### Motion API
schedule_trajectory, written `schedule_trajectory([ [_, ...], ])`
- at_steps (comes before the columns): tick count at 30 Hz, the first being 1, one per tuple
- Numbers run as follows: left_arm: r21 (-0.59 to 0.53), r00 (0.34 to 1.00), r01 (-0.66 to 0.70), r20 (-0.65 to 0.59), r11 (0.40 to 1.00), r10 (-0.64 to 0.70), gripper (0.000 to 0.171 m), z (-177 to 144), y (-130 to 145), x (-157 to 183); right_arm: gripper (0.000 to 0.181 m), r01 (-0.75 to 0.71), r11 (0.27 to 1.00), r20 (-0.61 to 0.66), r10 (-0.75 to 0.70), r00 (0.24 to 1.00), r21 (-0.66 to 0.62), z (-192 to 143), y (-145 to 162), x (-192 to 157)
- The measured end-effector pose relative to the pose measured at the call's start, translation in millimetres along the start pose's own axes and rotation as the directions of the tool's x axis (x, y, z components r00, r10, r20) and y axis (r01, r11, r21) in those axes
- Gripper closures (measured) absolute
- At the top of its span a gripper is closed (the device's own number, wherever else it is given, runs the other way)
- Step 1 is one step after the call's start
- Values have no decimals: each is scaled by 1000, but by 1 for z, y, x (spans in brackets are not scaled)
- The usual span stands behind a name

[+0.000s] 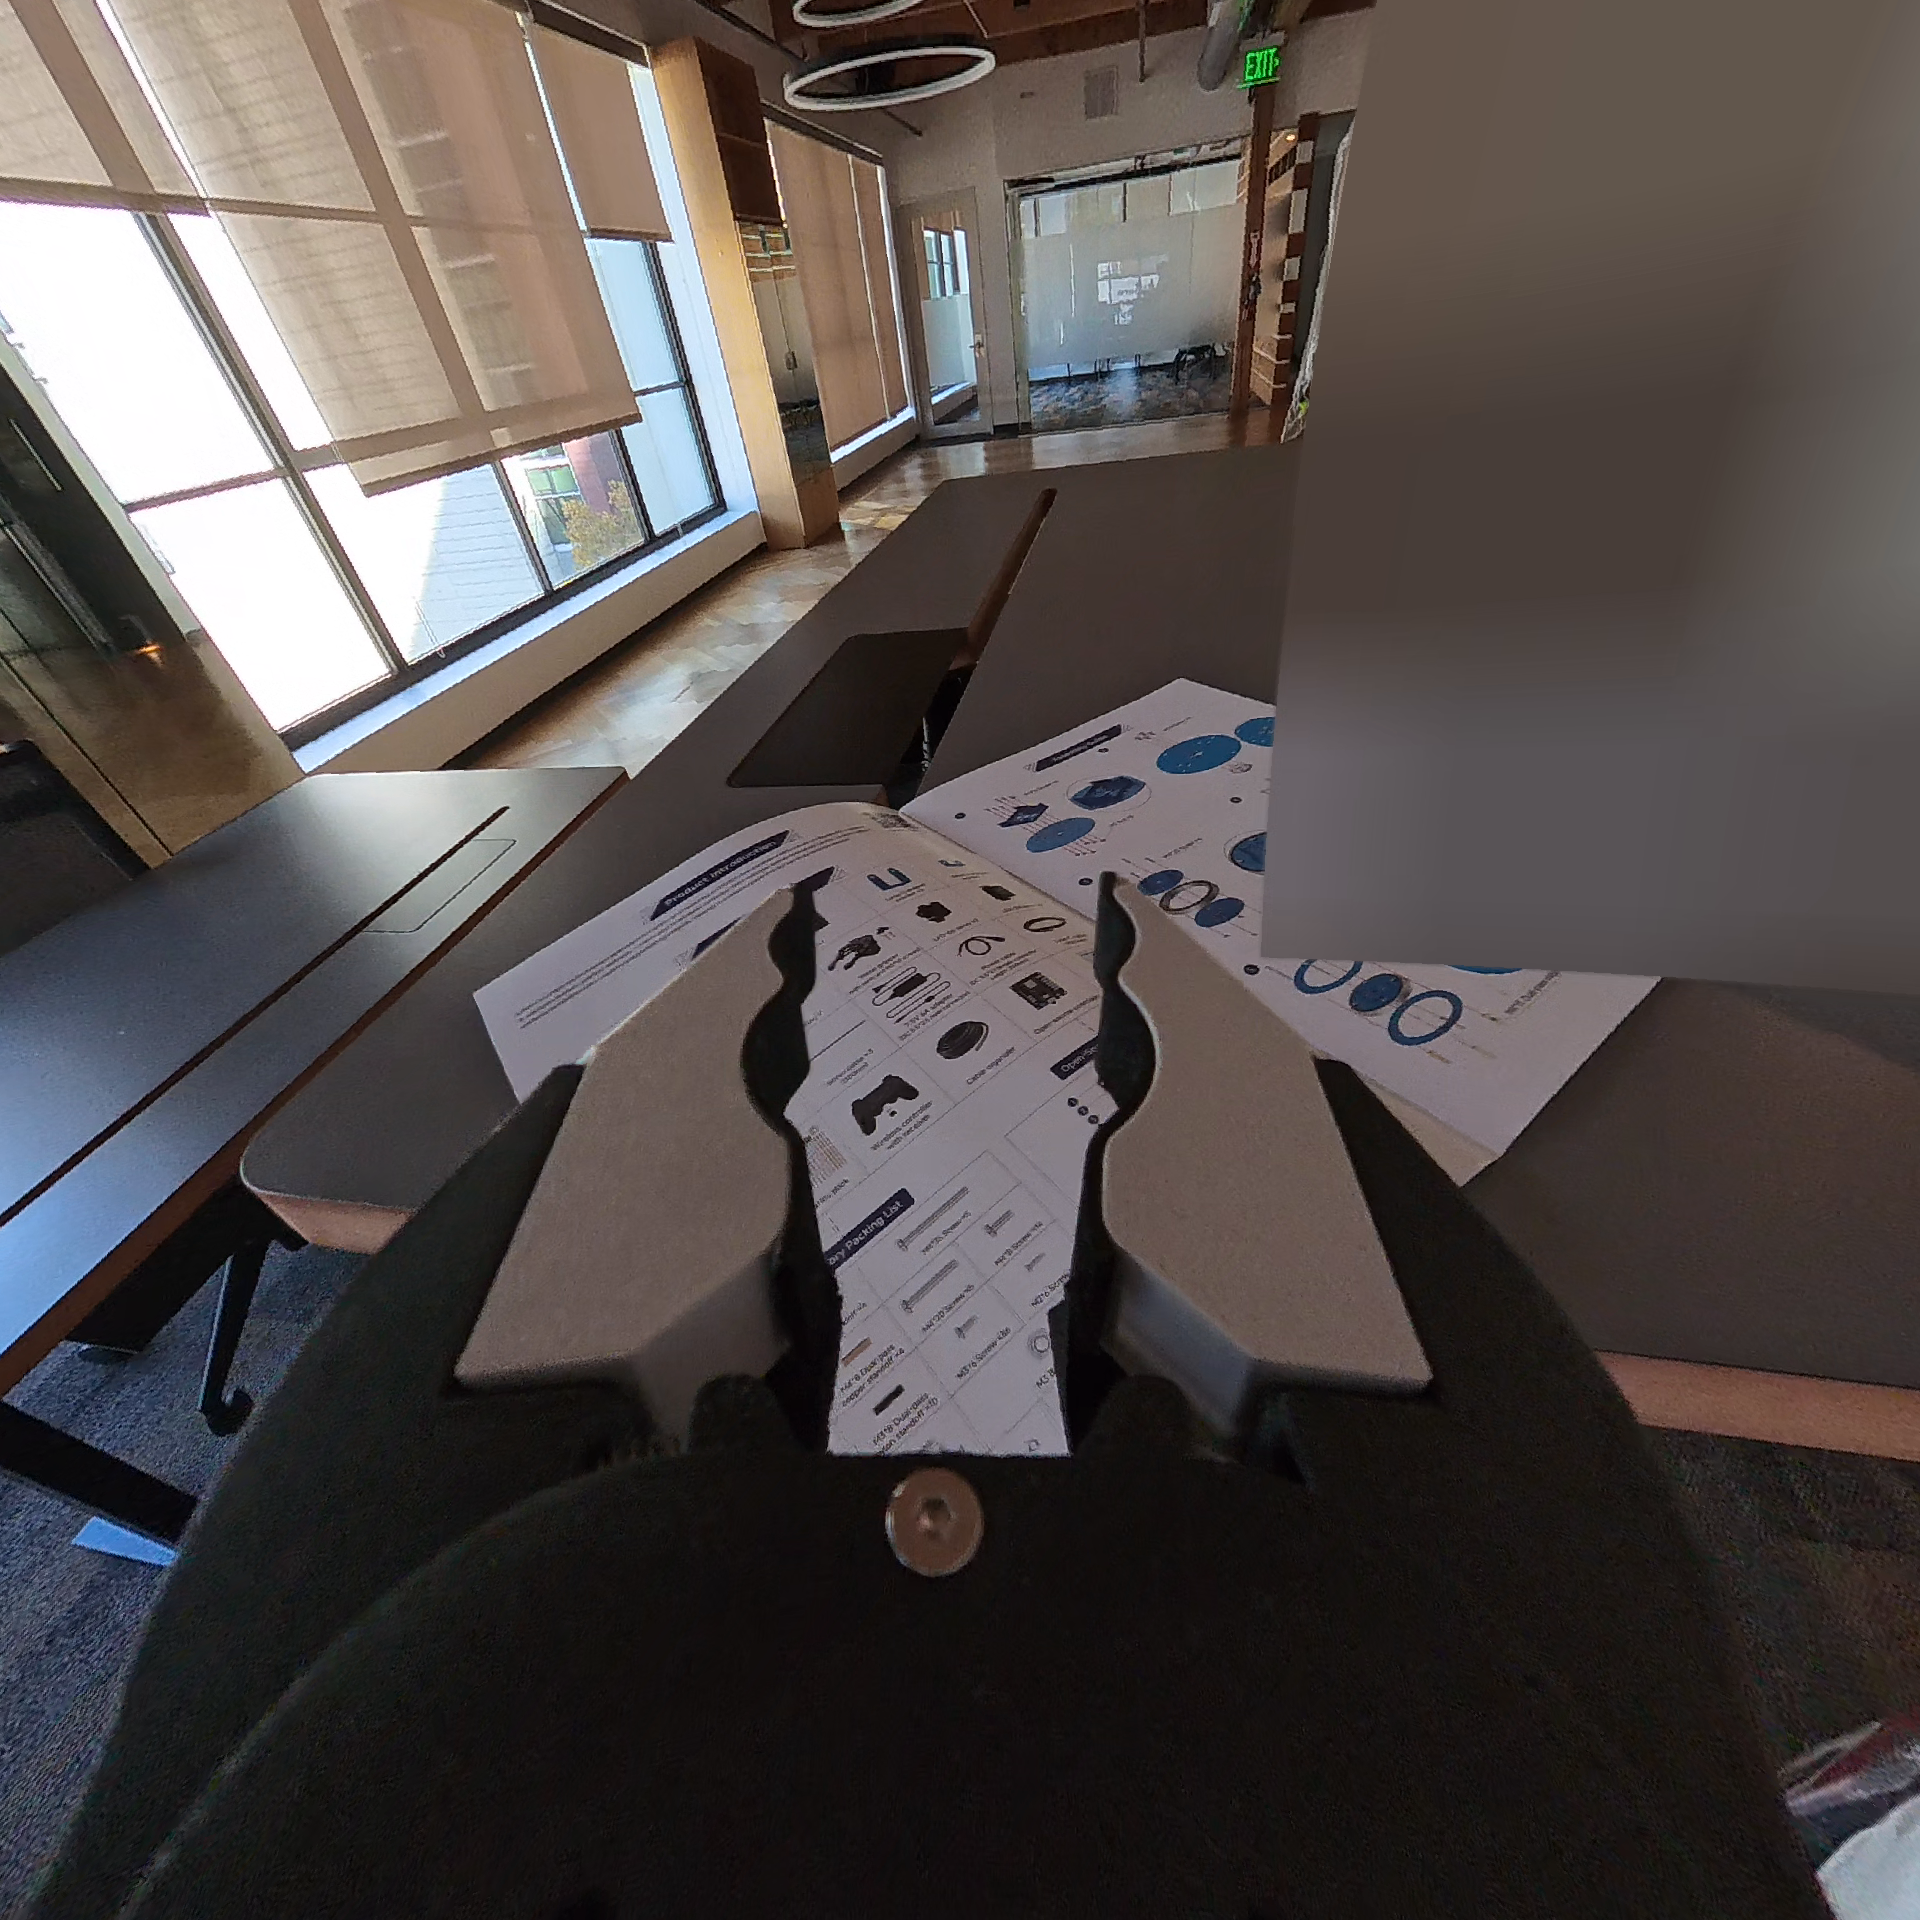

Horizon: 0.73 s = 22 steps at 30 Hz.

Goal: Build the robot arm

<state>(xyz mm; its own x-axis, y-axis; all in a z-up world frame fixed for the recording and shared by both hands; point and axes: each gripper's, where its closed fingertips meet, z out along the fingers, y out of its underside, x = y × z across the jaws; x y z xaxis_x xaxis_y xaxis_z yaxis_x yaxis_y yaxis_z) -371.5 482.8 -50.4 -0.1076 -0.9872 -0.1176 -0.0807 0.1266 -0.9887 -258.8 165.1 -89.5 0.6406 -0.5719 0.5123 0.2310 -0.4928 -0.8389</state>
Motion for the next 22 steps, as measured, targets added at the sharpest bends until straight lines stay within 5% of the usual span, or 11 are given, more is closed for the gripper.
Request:
schedule_trajectory([
  [22, -36, 999, -13, -33, 999, 12, 119, 9, 4, 4, 181, 41, 999, 10, -40, 999, -32, -2, 3, -2],
])
